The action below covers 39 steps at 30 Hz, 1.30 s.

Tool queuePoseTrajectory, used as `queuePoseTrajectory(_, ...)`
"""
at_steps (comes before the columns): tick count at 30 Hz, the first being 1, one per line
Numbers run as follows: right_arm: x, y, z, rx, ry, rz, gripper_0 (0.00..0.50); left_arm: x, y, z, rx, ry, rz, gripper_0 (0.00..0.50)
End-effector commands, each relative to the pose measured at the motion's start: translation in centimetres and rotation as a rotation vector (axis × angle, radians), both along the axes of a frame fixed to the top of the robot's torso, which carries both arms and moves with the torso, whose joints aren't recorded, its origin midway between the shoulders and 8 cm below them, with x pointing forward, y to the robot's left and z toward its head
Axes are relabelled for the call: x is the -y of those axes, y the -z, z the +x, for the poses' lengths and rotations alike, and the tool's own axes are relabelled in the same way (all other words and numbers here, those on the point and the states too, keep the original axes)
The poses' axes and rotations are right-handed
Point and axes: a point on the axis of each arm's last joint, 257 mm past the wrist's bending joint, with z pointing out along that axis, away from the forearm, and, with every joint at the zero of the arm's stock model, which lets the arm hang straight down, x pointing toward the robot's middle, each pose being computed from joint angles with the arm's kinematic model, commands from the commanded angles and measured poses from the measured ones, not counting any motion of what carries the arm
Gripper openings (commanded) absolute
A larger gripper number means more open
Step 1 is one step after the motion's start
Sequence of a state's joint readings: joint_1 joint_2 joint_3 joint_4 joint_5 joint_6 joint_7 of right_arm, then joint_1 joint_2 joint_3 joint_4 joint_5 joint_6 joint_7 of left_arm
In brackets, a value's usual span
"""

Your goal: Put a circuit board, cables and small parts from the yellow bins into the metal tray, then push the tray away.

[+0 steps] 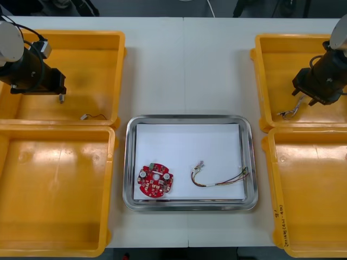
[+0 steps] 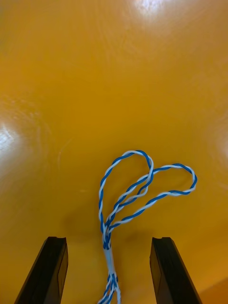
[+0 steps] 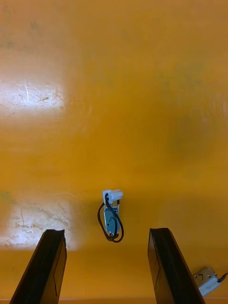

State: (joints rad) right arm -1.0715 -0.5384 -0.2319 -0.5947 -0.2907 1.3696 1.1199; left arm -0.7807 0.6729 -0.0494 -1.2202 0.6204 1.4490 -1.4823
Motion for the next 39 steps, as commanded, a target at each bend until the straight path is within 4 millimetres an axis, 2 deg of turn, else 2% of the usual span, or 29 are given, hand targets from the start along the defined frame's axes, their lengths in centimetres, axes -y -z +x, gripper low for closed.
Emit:
queuePoseTrajectory(1, -1.4, -2.1, 2.0, 0.061, 0.042, 0.032, 0.5, -0.6, -1.3, 0.5, 0.05, -0.052, -0.028, 0.5)
queuePoseTrajectory(17, -3.1, -0.9, 1.2, 0.017, 0.036, 0.055, 0.5, 0.7, 0.5, 0.4, 0.024, -0.046, -0.012, 0.5)
queuePoseTrajectory(27, -3.2, 0.1, 1.0, 0.011, 0.036, 0.069, 0.5, 1.0, 1.8, 0.7, 0.021, -0.043, -0.008, 0.5)
queuePoseTrajectory(28, -3.2, 0.1, 1.0, 0.011, 0.035, 0.068, 0.472, 1.0, 1.8, 0.7, 0.02, -0.042, -0.007, 0.5)
queuePoseTrajectory(30, -3.2, 0.0, 1.0, 0.013, 0.035, 0.069, 0.363, 1.2, 2.2, 0.6, 0.012, -0.039, -0.007, 0.5)
queuePoseTrajectory(31, -3.2, 0.1, 1.0, 0.011, 0.035, 0.068, 0.363, 1.2, 2.4, 0.6, 0.01, -0.041, -0.004, 0.5)
queuePoseTrajectory(32, -3.2, 0.1, 1.0, 0.013, 0.039, 0.07, 0.017, 1.2, 2.5, 0.6, 0.01, -0.041, -0.002, 0.5)
queuePoseTrajectory(33, -3.1, 0.1, 1.0, 0.014, 0.038, 0.069, 0.0, 1.3, 2.7, 0.6, 0.009, -0.038, 0.0, 0.5)
queuePoseTrajectory(39, -2.9, 0.5, 1.0, 0.02, 0.038, 0.071, 0.0, 1.2, 3.4, 0.9, 0.013, -0.042, 0.001, 0.5)
